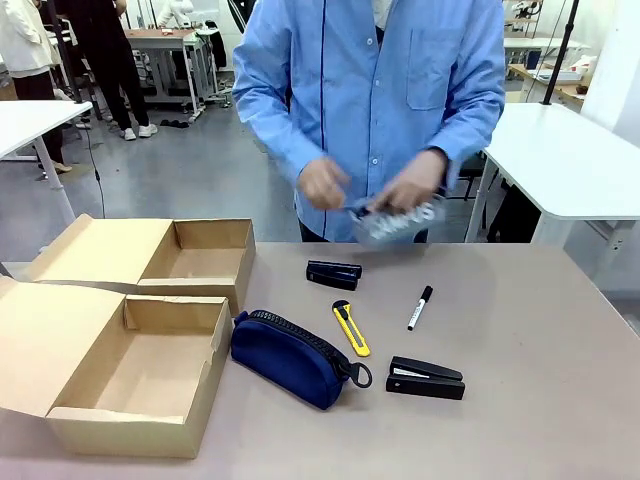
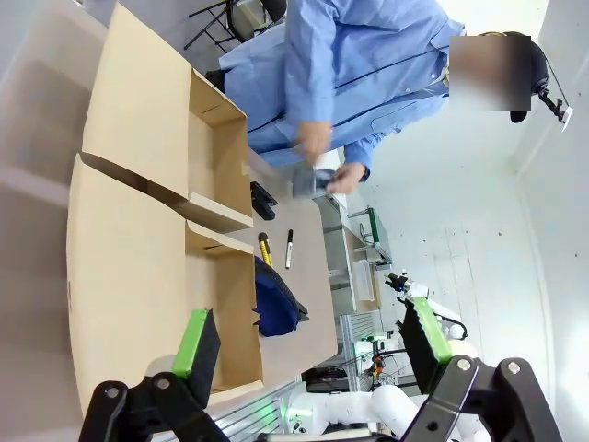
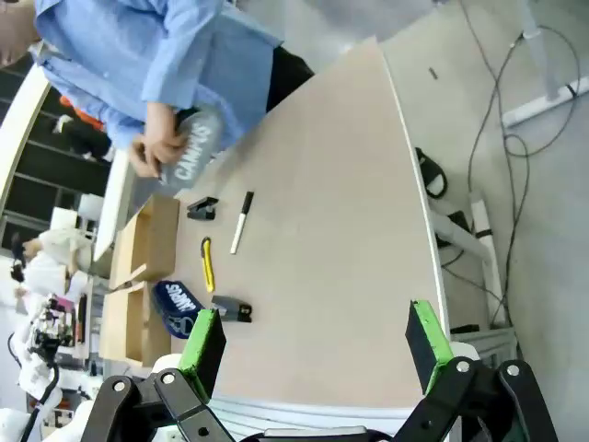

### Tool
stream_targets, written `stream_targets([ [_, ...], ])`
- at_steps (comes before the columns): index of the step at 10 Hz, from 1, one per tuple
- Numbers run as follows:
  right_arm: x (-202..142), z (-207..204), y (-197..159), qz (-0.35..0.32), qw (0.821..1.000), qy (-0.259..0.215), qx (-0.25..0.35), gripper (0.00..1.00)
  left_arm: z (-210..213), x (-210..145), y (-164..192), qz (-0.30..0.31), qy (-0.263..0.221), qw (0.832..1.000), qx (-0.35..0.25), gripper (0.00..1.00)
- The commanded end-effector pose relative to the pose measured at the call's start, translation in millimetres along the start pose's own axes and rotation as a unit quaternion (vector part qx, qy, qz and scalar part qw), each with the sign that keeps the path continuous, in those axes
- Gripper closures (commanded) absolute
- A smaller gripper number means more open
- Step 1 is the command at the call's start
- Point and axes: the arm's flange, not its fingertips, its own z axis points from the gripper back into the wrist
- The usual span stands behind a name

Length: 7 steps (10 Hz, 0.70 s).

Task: Place items inside the box.
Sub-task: Pick up a Pencil pouch or Stapler and place it inside the Mailer Box closest to the robot.

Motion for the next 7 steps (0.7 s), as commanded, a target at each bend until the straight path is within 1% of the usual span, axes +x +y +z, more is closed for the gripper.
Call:
stream_targets([
  [1,-3.2,-36.9,-0.5,-0.003,1.000,0.012,0.014,0.00,0.0,1.9,-0.7,-0.012,-0.005,1.000,-0.011,0.00],
  [4,2.8,-47.3,5.8,-0.003,1.000,0.017,0.011,0.00,0.0,1.9,-0.7,-0.012,-0.005,1.000,-0.011,0.00],
  [5,5.9,-51.8,11.2,-0.001,1.000,0.027,0.010,0.00,0.0,1.9,-0.7,-0.012,-0.005,1.000,-0.011,0.00],
  [7,8.9,-65.3,32.0,0.013,0.999,0.033,-0.008,0.00,0.0,1.9,-0.7,-0.012,-0.005,1.000,-0.011,0.00],
])
